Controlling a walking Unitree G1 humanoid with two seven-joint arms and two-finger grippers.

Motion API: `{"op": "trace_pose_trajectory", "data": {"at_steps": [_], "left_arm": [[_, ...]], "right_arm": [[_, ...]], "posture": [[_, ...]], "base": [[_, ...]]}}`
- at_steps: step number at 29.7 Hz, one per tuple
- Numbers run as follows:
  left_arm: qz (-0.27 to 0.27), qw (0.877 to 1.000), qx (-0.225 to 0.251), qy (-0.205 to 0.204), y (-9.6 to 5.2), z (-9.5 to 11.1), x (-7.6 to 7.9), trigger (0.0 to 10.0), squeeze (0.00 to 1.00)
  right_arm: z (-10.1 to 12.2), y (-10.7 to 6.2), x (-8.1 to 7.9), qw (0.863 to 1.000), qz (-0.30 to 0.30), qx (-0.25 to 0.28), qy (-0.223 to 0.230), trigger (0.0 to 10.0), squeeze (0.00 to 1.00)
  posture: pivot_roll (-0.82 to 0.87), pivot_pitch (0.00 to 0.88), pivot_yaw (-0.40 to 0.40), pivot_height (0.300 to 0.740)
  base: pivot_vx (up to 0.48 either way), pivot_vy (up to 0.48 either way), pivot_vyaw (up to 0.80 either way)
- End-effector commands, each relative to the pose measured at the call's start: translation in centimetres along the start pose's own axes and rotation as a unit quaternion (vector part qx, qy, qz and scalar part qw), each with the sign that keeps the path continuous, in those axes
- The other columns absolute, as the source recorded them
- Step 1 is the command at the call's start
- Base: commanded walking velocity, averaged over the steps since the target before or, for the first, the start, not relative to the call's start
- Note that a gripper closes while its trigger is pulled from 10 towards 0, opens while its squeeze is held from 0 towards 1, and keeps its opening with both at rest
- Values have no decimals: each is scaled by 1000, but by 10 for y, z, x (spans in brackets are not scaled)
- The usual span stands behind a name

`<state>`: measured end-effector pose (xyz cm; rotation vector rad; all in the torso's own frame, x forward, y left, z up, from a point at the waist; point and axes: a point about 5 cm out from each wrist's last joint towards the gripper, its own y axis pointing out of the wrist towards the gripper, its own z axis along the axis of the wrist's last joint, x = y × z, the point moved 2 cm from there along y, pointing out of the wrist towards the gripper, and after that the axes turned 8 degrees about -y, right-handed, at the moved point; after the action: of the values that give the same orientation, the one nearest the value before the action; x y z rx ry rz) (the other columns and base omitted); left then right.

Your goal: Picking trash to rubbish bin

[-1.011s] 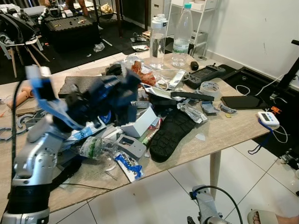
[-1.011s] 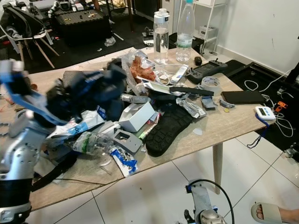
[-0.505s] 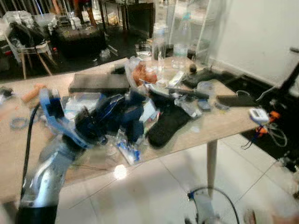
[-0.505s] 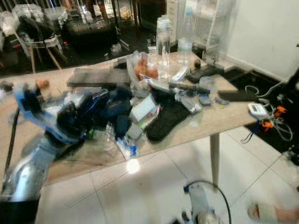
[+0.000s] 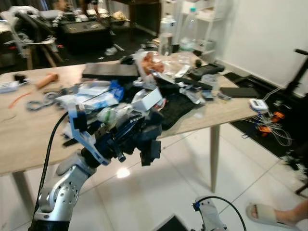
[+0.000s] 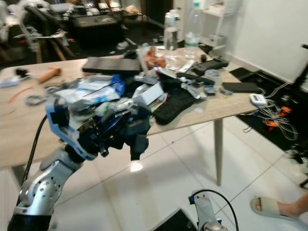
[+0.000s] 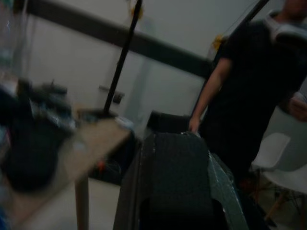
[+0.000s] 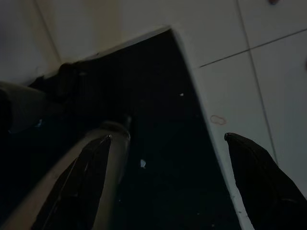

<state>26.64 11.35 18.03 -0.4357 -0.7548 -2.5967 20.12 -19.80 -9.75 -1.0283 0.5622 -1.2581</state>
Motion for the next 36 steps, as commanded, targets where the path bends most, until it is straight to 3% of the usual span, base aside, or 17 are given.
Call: {"op": "trace_pose_trajectory", "data": {"at_steps": [1, 9, 15, 18, 19, 20, 21, 23, 24, 25, 26, 27, 30, 33, 34, 35, 36], "left_arm": [[-4, 1000, -15, 2, 1, -4, 0, 10000, 0], [48, 995, -89, -17, -18, -42, -15, 10000, 0], [122, 976, -179, -26, -49, -82, -36, 10000, 0], [176, 958, -222, -37, -72, -103, -48, 10000, 0], [225, 942, -245, -44, -90, -116, -58, 10000, 0], [225, 942, -245, -44, -90, -116, -58, 10000, 0], [271, 921, -276, -45, -111, -129, -65, 10000, 0], [271, 921, -276, -45, -111, -129, -65, 10000, 0], [327, 894, -304, -48, -134, -140, -71, 10000, 0], [327, 894, -304, -48, -134, -140, -71, 10000, 0], [403, 853, -327, -50, -163, -149, -77, 10000, 0], [403, 853, -327, -50, -163, -149, -77, 10000, 0], [566, 741, -357, -48, -231, -159, -75, 10000, 0], [584, 726, -361, -46, -239, -160, -73, 10000, 0], [605, 702, -374, -44, -250, -165, -68, 10000, 0], [605, 702, -374, -44, -250, -165, -68, 10000, 0], [619, 681, -389, -44, -260, -171, -61, 10000, 0]], "right_arm": [[-5, -1, 2, 1000, -2, -7, -1, 10000, 0], [-4, -1, 2, 1000, -2, -6, -5, 10000, 0], [-4, -1, 2, 1000, -2, -6, -4, 10000, 0], [-4, -1, 2, 1000, -2, -6, -4, 10000, 0], [-5, -1, 2, 1000, -2, -7, -2, 10000, 0], [-5, -1, 2, 1000, -2, -7, -2, 10000, 0], [-7, -1, 2, 1000, -3, -9, -1, 10000, 0], [-7, -1, 2, 1000, -3, -9, -1, 10000, 0], [-8, -1, 2, 1000, -4, -10, 2, 10000, 0], [-8, -1, 2, 1000, -4, -10, 2, 10000, 0], [-10, -1, 3, 1000, -6, -13, 2, 10000, 0], [-10, -1, 3, 1000, -6, -13, 2, 10000, 0], [-13, -2, 6, 1000, -13, -21, -4, 10000, 0], [-13, -2, 6, 1000, -13, -22, -2, 10000, 0], [-14, -2, 7, 1000, -14, -24, -6, 10000, 0], [-14, -2, 7, 1000, -14, -24, -6, 10000, 0], [-14, -2, 7, 1000, -14, -24, -6, 10000, 0]], "posture": [[-20, 14, 26, 740], [-13, 13, 25, 740], [-8, 17, 28, 740], [-6, 20, 29, 740], [-7, 22, 31, 740], [-7, 22, 31, 740], [-8, 23, 31, 740], [-8, 23, 31, 740], [-8, 23, 30, 740], [-8, 23, 30, 740], [-8, 25, 32, 740], [-8, 25, 32, 740], [-11, 26, 33, 740], [-11, 26, 33, 740], [-8, 27, 32, 740], [-8, 27, 32, 740], [-10, 27, 33, 740]], "base": [[-390, 0, 0], [-392, 0, 0], [-382, 0, 0], [-361, 0, 0], [-334, 0, 0], [-334, 0, 0], [-345, 0, 0], [-345, 0, 0], [0, 0, 0], [0, 0, 0], [0, 0, 0], [0, 0, 0], [0, 0, -263], [0, 0, -788], [0, 0, -781], [0, 0, -781], [0, 0, -788]]}}
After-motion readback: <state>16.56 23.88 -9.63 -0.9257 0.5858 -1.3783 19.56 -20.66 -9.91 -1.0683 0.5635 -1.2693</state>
